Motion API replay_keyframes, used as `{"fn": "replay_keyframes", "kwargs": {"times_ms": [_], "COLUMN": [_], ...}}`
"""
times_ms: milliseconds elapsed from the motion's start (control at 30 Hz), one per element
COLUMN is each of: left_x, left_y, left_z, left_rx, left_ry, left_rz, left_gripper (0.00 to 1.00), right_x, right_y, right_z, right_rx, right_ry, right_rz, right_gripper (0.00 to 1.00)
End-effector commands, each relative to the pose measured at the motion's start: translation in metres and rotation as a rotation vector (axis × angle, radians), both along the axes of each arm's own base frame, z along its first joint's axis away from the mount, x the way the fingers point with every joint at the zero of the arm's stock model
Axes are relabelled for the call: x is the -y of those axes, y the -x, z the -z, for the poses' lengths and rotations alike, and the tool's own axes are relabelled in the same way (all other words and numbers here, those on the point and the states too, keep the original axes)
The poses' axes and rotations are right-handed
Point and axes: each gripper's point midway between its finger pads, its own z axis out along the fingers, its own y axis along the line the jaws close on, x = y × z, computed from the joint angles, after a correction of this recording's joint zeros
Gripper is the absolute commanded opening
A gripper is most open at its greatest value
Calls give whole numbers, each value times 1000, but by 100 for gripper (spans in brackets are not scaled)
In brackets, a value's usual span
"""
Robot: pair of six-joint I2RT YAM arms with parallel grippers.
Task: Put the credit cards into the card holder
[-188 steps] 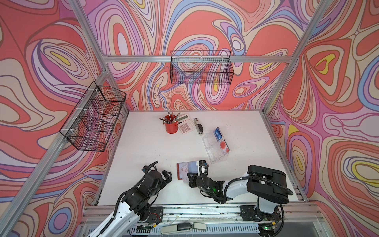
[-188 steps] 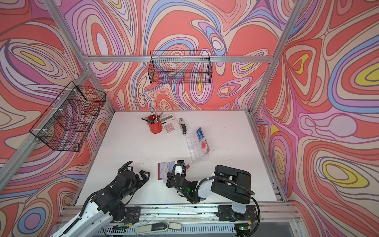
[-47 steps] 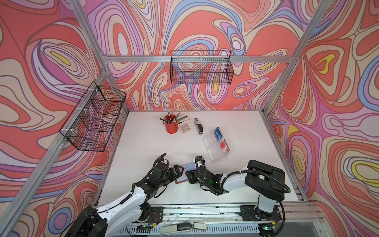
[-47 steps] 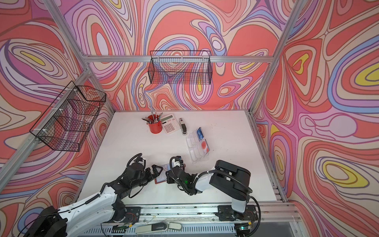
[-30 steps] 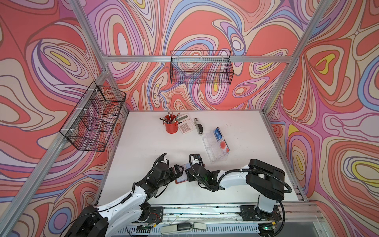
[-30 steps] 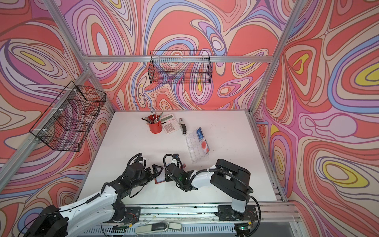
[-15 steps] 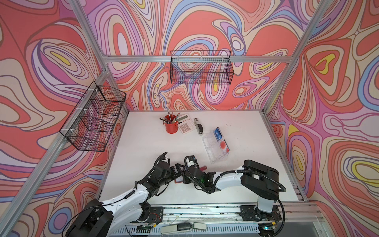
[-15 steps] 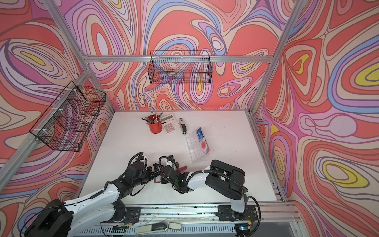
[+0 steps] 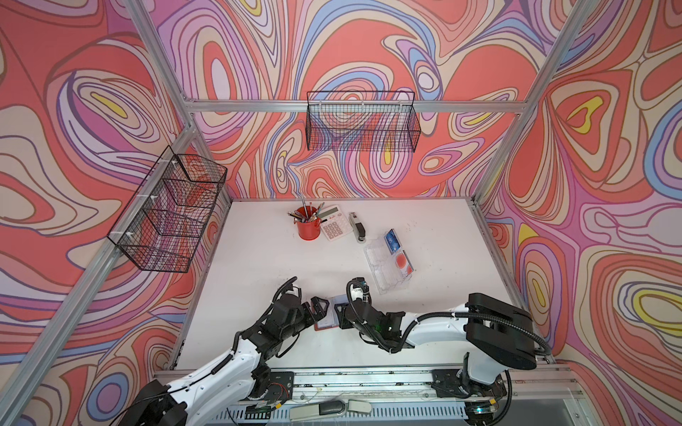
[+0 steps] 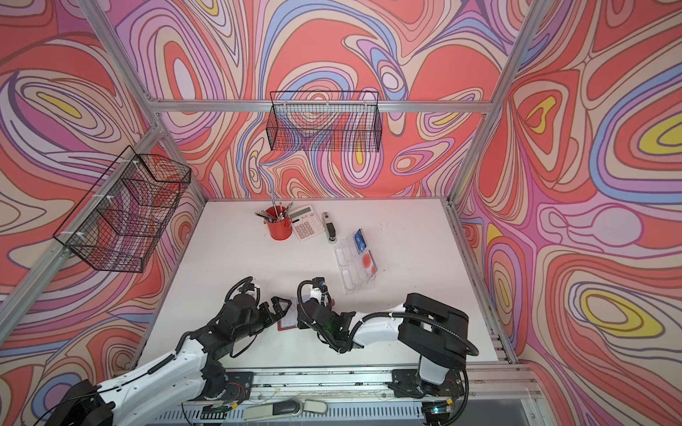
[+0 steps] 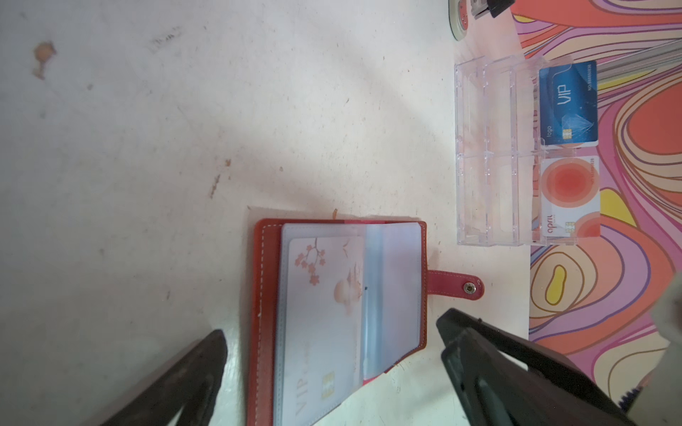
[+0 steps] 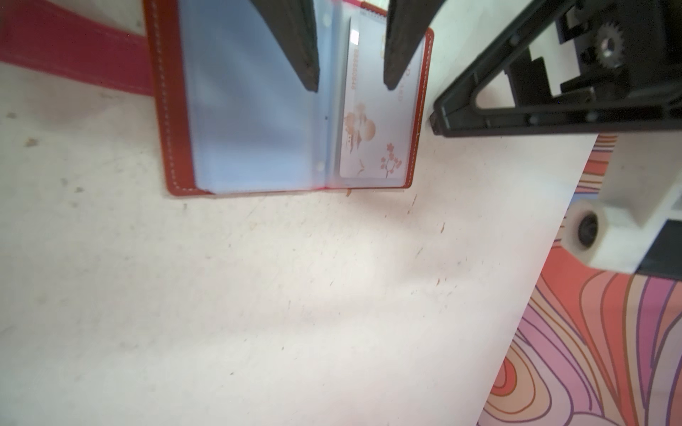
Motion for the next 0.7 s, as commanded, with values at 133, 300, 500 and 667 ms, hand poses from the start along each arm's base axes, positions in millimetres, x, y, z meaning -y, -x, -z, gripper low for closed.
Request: {"fn": "replay_keyframes", "kwargs": {"times_ms": [133, 300, 500, 667], "left_x": [-5, -2, 1, 1], "left_y": [6, 5, 4, 3], "left_z": [11, 13, 14, 14], "left_rx": [-37, -41, -48, -52], "left_ry": [-35, -27, -24, -29], "left_rz": [-7, 5, 13, 13], "left_gripper": [100, 100, 100, 100], "right_x": [28, 38, 33, 23], "right_y": [-5, -7, -4, -3], "right_z": [33, 36, 41, 50], "right_rx": [-24, -18, -25, -35], "right_ry": [171, 221, 215, 228], "right_rz": [110, 139, 107, 67], "right_gripper": [32, 33, 33, 28]}}
